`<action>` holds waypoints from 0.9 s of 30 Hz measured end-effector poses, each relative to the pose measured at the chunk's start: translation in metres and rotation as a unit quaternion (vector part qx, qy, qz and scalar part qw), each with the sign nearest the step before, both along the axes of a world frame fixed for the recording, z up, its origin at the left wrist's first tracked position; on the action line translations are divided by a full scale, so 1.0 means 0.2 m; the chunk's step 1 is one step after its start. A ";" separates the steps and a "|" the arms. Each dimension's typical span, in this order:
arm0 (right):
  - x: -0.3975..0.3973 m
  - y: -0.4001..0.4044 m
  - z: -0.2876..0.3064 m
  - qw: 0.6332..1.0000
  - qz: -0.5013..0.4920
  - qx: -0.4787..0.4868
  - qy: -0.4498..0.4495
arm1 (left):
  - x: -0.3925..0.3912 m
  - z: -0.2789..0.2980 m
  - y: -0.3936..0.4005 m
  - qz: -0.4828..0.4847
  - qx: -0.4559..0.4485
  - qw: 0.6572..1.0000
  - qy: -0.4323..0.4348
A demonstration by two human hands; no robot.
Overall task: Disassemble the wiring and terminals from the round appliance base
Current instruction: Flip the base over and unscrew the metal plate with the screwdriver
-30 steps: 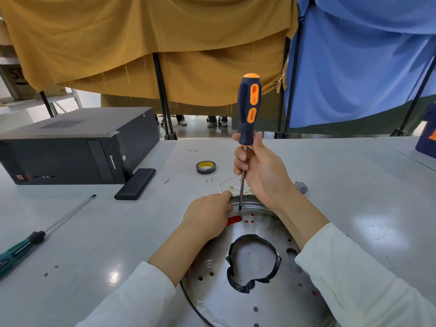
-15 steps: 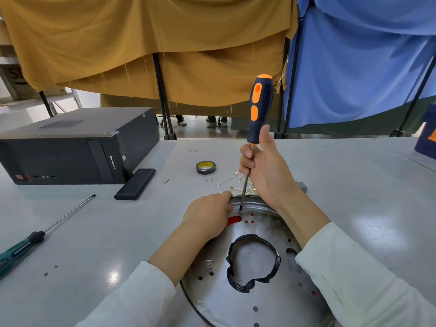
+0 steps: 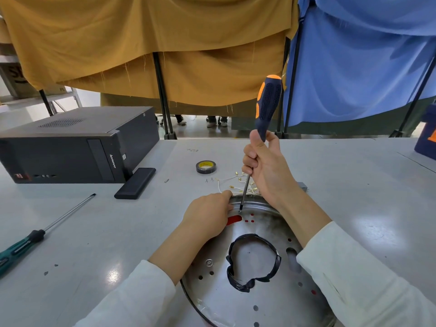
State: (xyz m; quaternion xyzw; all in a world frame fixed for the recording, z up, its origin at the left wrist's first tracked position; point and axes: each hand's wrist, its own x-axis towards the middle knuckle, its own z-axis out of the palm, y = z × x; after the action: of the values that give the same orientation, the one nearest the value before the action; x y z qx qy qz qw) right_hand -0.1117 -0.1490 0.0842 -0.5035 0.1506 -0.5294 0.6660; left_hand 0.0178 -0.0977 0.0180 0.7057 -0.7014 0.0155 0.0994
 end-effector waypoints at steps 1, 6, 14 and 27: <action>0.00 0.00 0.00 1.000 -0.006 0.003 -0.001 | 0.00 0.00 0.00 0.000 -0.001 1.000 -0.001; -0.01 0.00 0.00 0.999 0.037 -0.010 -0.019 | 0.00 0.00 0.00 0.004 0.002 1.000 -0.001; 0.00 0.01 0.00 1.000 0.004 -0.007 -0.009 | -0.01 0.01 0.00 0.011 0.004 1.000 0.001; 0.01 0.00 -0.01 1.000 -0.003 -0.021 -0.001 | -0.01 -0.01 0.00 0.008 0.002 1.000 0.007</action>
State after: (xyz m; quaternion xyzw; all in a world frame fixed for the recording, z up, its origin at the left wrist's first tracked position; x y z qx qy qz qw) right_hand -0.1091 -0.1484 0.0825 -0.5162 0.1402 -0.5350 0.6540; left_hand 0.0162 -0.0983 0.0168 0.7117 -0.6948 0.0099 0.1034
